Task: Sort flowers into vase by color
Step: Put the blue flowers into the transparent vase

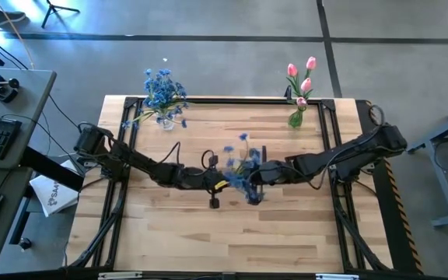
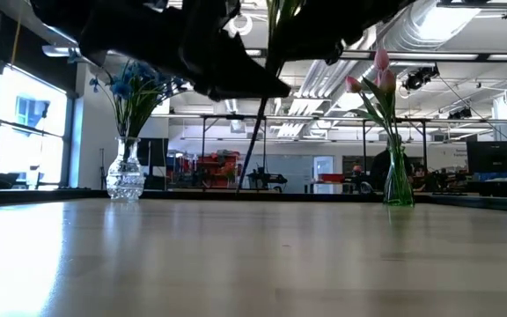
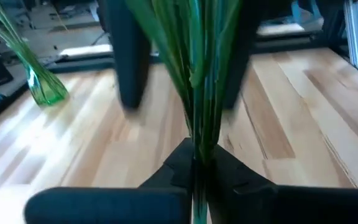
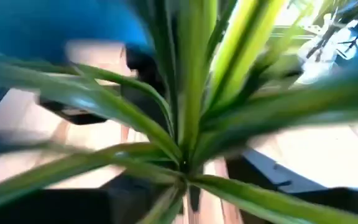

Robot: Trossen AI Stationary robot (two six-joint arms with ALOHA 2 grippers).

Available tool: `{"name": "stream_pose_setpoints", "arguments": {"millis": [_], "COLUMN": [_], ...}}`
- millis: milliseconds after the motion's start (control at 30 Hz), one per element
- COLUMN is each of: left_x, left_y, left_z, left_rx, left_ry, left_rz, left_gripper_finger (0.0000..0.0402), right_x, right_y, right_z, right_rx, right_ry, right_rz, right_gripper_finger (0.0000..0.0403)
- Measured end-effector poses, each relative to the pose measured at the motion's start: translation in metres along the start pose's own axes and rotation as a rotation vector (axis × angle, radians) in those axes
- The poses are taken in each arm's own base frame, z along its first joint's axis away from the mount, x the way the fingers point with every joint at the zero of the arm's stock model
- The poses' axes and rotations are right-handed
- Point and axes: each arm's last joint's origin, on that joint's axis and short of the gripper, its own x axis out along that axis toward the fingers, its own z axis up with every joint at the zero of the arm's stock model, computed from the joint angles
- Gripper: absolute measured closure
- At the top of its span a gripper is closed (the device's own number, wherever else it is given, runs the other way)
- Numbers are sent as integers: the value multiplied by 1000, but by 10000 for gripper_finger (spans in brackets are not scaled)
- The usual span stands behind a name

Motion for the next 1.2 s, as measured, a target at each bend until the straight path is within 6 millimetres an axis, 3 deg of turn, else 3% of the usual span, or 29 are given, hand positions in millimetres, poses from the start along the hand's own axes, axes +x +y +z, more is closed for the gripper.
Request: {"name": "stream_pose_setpoints", "arguments": {"millis": [233, 367, 500, 633, 733, 1000, 1200], "left_x": [-17, -39, -59, -67, -62, -53, -52], "left_y": [7, 16, 22, 21, 19, 12, 8], "left_z": [-27, -36, -30, -20, -10, 14, 13], "left_rx": [-28, -81, -119, -118, -103, -28, -7], "left_ry": [8, -128, -350, -501, -524, -571, -545], "left_rz": [56, 102, 81, -14, -44, -87, -90], "left_gripper_finger": [398, 399, 400, 401, 401, 401, 401], "right_x": [-38, -45, -37, -23, -10, 32, 39], "right_y": [2, 1, -2, -5, -3, 10, 13], "right_z": [8, -14, -53, -78, -82, -66, -61], "right_rx": [-10, -13, 23, 10, -28, -120, -123], "right_ry": [-5, -23, -111, -233, -282, -267, -253], "right_rz": [-56, -51, -26, -6, 22, 56, 55], "right_gripper_finger": [202, 199, 199, 199, 199, 202, 269]}}
